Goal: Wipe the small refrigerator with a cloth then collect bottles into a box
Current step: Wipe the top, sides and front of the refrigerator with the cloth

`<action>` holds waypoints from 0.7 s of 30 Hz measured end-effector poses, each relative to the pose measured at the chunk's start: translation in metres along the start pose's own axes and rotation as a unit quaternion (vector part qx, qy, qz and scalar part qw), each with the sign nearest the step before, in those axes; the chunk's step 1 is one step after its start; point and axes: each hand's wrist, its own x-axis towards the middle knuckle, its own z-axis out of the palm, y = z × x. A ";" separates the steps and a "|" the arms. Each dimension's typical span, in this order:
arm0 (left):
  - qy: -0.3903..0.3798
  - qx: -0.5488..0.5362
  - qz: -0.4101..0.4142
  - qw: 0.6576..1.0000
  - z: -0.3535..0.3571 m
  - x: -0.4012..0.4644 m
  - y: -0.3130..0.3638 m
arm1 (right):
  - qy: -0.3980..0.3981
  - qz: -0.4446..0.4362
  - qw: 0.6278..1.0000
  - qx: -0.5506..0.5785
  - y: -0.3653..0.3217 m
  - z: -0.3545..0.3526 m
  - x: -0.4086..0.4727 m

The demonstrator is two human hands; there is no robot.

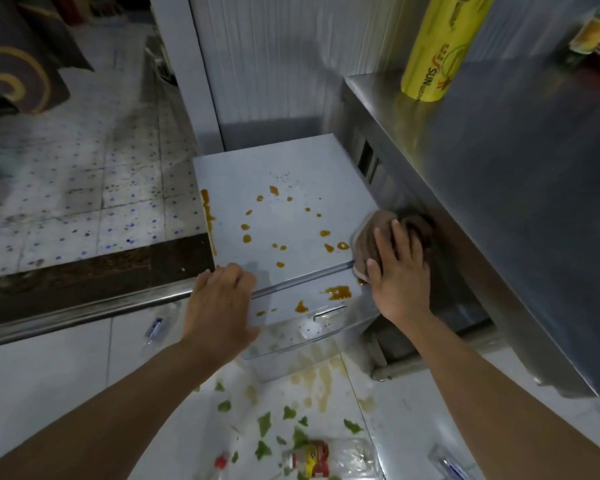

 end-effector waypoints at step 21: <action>-0.014 -0.108 0.062 0.992 0.002 -0.006 -0.042 | -0.010 -0.009 1.000 -0.025 -0.048 0.013 -0.014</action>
